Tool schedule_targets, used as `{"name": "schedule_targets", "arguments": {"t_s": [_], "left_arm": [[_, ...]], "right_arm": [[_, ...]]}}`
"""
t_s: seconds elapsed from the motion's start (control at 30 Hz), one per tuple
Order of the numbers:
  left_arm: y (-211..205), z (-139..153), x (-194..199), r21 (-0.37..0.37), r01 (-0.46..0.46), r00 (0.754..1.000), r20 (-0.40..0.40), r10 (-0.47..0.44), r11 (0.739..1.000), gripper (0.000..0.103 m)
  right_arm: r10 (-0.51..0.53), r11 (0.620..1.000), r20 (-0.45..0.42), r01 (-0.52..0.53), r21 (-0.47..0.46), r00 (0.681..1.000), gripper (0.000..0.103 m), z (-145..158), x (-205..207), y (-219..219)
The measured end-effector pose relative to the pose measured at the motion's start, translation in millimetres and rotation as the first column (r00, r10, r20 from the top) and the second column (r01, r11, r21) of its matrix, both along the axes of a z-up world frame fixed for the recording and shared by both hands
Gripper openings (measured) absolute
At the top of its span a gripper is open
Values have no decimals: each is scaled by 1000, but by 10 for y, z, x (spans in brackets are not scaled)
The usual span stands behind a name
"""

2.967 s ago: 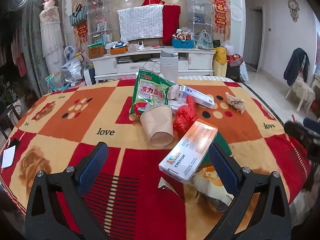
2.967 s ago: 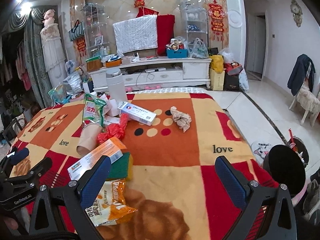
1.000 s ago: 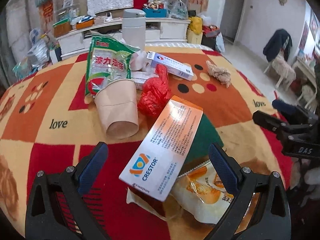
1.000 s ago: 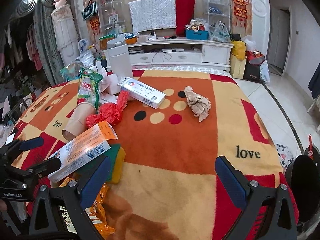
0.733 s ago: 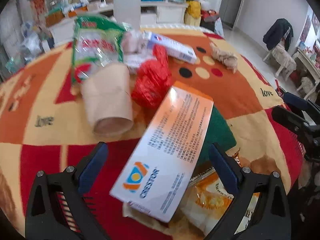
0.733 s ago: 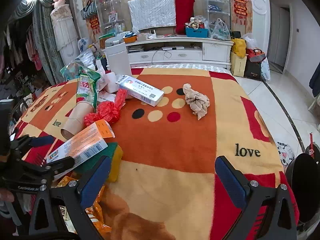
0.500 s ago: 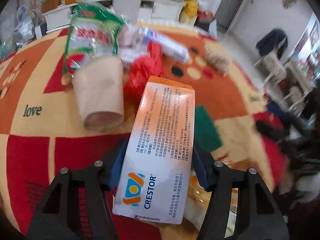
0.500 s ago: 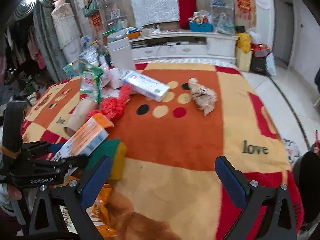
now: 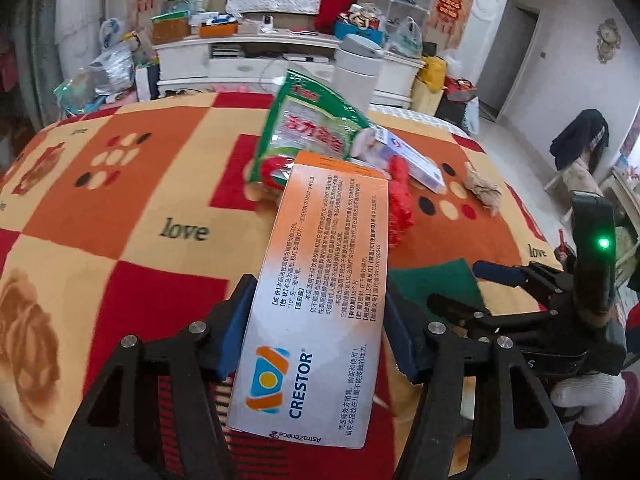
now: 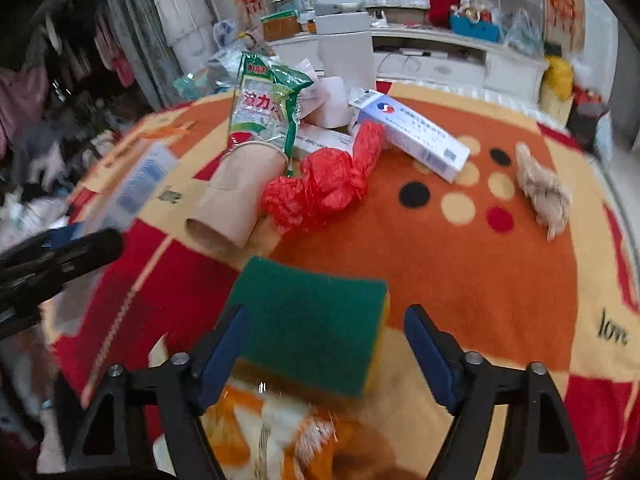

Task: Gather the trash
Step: 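Lift the Crestor box with the left tool while the right tool lifts the green sponge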

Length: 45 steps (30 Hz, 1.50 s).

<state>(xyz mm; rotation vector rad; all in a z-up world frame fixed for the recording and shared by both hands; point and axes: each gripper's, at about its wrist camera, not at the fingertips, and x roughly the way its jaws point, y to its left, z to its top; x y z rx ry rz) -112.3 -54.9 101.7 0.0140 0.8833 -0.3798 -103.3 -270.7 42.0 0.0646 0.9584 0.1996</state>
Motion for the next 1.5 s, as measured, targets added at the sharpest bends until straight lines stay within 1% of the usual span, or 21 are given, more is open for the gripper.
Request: {"name": "schedule_targets", "arguments": {"t_s": [0.03, 0.07, 0.1, 0.2, 0.33, 0.37, 0.43, 0.5, 0.53, 0.6, 0.7, 0.77, 0.83, 0.97, 1.07, 1.1, 1.23, 1.3, 1.37, 1.43, 1.5], "left_arm": [[32, -8, 4, 5, -10, 1000, 6, 10, 1000, 59], [59, -16, 5, 10, -19, 1000, 9, 19, 1000, 59], [86, -22, 8, 11, -26, 1000, 10, 26, 1000, 60], [167, -49, 34, -1, -39, 999, -7, 39, 999, 59], [159, -73, 46, -7, -38, 999, -12, 38, 999, 59], [147, -72, 40, -10, -33, 999, -12, 33, 999, 60], [119, -54, 28, -14, -21, 1000, -9, 21, 1000, 59], [87, -34, 16, -23, -8, 1000, -2, 8, 1000, 60], [66, -29, 14, -28, -4, 1000, 0, 4, 1000, 60], [10, -41, 30, -39, 3, 1000, -3, -3, 999, 60], [-76, -54, 45, -47, 8, 1000, -5, -8, 999, 60], [-115, -40, 44, -45, 7, 1000, -2, -7, 999, 60], [-118, -12, 28, -40, 10, 1000, 4, -9, 999, 60], [-14, 32, 8, -25, -7, 1000, 17, 8, 1000, 60], [79, 7, 31, -41, -37, 999, -5, 37, 998, 60], [93, -5, 34, -44, -43, 999, -11, 42, 998, 60], [98, -43, 6, -38, -42, 999, -17, 41, 998, 60], [81, -46, 2, -39, -38, 999, -18, 37, 999, 60], [51, -35, 7, -55, -37, 999, -21, 35, 998, 60], [0, -10, 7, -70, -28, 1000, -15, 27, 997, 60], [-70, 15, 0, -76, -14, 1000, -8, 14, 997, 60]], "right_arm": [[10, 1000, -3, -10, 1, 1000, 82, 2, 18, 71], [13, 1000, 4, -13, -24, 1000, 91, 0, 32, 124], [24, 998, 18, -23, -63, 1000, 92, 2, 40, 206], [42, 986, 40, -35, -165, 998, 93, -22, 66, 354], [85, 952, 36, -71, -297, 996, 93, -120, 111, 443], [106, 945, 30, -92, -313, 994, 93, -144, 113, 417], [124, 955, 38, -109, -274, 992, 93, -89, 71, 205], [33, 921, 67, -4, -390, 997, 91, -29, 45, -74], [5, 907, 87, 32, -421, 996, 91, 1, 19, -200], [-84, 918, 82, 109, -382, 993, 91, 79, 24, -584], [-165, 968, 51, 172, -182, 985, 91, 194, -24, -967], [-130, 990, 28, 131, -51, 991, 91, 212, -48, -959], [-46, 998, -20, 47, 34, 999, 91, 159, -15, -791], [33, 999, -74, -31, 37, 997, 90, 5, -41, -447], [62, 990, -110, -47, 133, 992, 69, -156, 13, -322], [63, 987, -122, -44, 154, 991, 60, -221, 51, -284], [56, 989, -79, -45, 140, 995, 49, -251, 69, -241], [60, 991, -48, -53, 124, 997, 33, -208, 46, -269], [48, 992, -24, -44, 120, 999, 27, -127, 36, -387], [-15, 997, 1, 14, 76, 1000, 25, -54, -23, -546], [-81, 994, 0, 80, 69, 997, 25, -25, -74, -739]]}}
